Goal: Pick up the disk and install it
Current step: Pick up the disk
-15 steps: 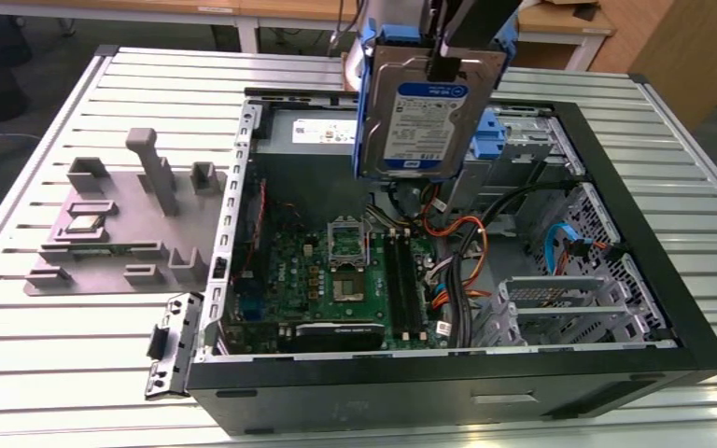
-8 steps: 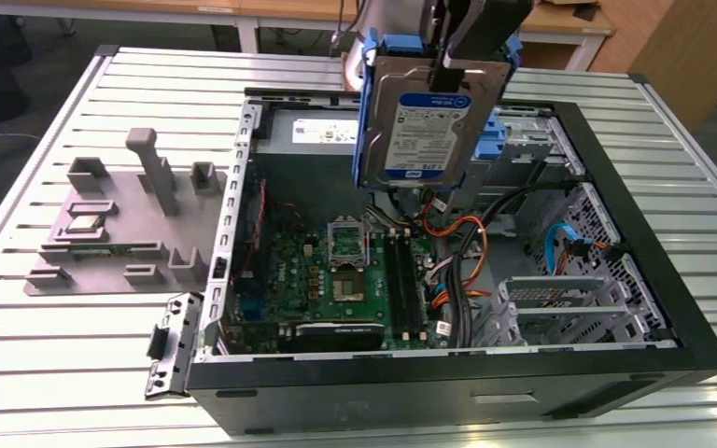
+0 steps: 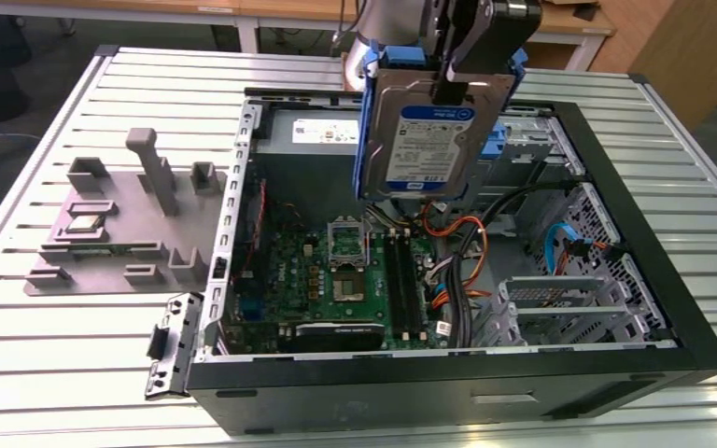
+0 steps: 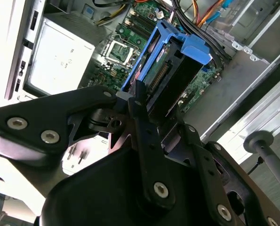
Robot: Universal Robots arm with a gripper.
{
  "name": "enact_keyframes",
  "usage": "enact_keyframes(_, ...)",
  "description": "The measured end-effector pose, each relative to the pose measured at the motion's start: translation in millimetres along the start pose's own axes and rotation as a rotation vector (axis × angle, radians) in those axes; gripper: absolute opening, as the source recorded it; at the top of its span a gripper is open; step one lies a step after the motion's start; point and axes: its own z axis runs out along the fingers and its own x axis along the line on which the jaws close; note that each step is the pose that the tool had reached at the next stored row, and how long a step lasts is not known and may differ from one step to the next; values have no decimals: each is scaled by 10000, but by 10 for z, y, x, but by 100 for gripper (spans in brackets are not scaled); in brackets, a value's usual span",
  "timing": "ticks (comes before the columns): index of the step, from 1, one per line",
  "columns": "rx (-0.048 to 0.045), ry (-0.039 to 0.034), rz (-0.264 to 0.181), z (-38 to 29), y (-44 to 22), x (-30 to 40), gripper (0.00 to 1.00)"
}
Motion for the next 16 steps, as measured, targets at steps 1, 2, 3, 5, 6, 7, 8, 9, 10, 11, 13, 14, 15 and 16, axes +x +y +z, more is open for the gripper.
enact_keyframes(1, 0, 0, 0, 1, 0, 17, 35)
enact_keyframes(2, 0, 0, 0, 2, 0, 32, 35)
enact_keyframes(3, 0, 0, 0, 3, 0, 42, 35)
enact_keyframes(5, 0, 0, 0, 4, 0, 60, 35)
enact_keyframes(6, 0, 0, 0, 4, 0, 68, 35)
enact_keyframes(7, 0, 0, -1, 4, 0, 79, 35)
enact_keyframes(8, 0, -1, -1, 5, 0, 91, 35)
enact_keyframes(9, 0, 0, 0, 5, -1, 105, 35)
enact_keyframes(10, 0, 0, -1, 5, -1, 120, 35)
enact_keyframes(11, 0, 0, -1, 5, -1, 137, 35)
enact_keyframes(13, 0, 1, 0, 5, -2, 173, 35)
enact_keyframes(14, 0, 1, 0, 5, -2, 192, 35)
enact_keyframes(15, 0, -1, 0, 6, -2, 211, 35)
enact_keyframes(16, 0, 0, -1, 6, -3, 229, 35)
